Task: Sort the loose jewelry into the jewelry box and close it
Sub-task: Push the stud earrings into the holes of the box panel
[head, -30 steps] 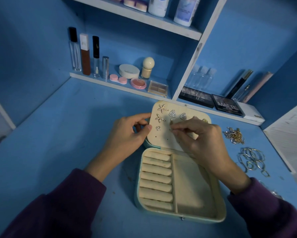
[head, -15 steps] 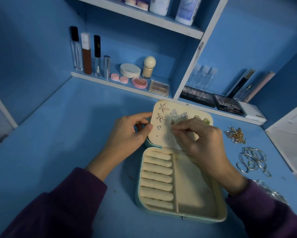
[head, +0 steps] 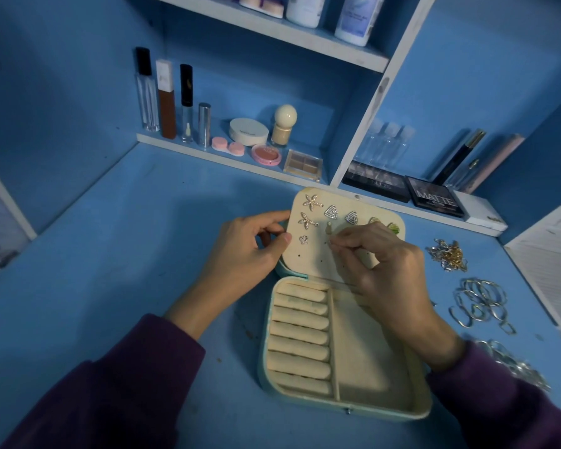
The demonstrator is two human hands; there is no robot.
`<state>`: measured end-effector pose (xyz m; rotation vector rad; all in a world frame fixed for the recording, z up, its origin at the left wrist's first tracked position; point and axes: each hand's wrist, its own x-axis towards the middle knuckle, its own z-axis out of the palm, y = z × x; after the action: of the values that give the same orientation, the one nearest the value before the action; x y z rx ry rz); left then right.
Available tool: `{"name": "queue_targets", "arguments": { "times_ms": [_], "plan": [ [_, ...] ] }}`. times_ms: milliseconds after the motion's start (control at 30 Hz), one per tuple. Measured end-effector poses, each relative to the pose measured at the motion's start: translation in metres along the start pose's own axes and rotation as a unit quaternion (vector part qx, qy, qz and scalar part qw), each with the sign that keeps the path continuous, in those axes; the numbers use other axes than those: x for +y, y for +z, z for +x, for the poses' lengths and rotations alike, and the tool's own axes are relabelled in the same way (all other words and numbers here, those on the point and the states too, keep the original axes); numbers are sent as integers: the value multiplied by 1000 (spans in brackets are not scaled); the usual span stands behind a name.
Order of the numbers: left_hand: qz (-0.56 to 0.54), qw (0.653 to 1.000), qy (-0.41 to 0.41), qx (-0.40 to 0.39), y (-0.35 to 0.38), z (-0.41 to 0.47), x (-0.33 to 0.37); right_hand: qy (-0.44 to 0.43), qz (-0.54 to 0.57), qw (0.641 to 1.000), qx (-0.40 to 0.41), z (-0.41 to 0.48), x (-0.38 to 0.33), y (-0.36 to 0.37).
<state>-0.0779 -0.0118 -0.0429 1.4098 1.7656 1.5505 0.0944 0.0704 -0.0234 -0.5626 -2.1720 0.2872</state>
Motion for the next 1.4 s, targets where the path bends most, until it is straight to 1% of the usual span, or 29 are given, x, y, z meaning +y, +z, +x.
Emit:
{"name": "queue_targets", "arguments": {
  "times_ms": [167, 300, 400, 633, 833, 1133, 1233, 1400],
  "plan": [
    [-3, 1000, 1, 0, 0, -1, 1, 0, 2, 1000, -10, 0, 0, 2],
    [-1, 1000, 0, -4, -1, -1, 1, -7, -31, 999, -22, 0, 2, 5],
    [2, 1000, -2, -4, -1, -1, 2, 2, -39, 999, -28, 0, 3, 5],
    [-12, 1000, -1, -11, -1, -2, 4, 43, -11, 999, -23, -1, 3, -7],
    [-16, 1000, 5, -14, -2, -2, 7, 24, -40, 998, -43, -5, 5, -5],
    [-19, 1000, -4, -11, -2, -2, 4, 21, -29, 998, -53, -6, 7, -7],
    [-17, 1000, 3, -13, -2, -2, 5, 40, -5, 998, -41, -4, 4, -15],
    [-9, 1000, -2, -12, -1, -1, 3, 121, 11, 993, -12, 4, 16, -40]
  ]
}}
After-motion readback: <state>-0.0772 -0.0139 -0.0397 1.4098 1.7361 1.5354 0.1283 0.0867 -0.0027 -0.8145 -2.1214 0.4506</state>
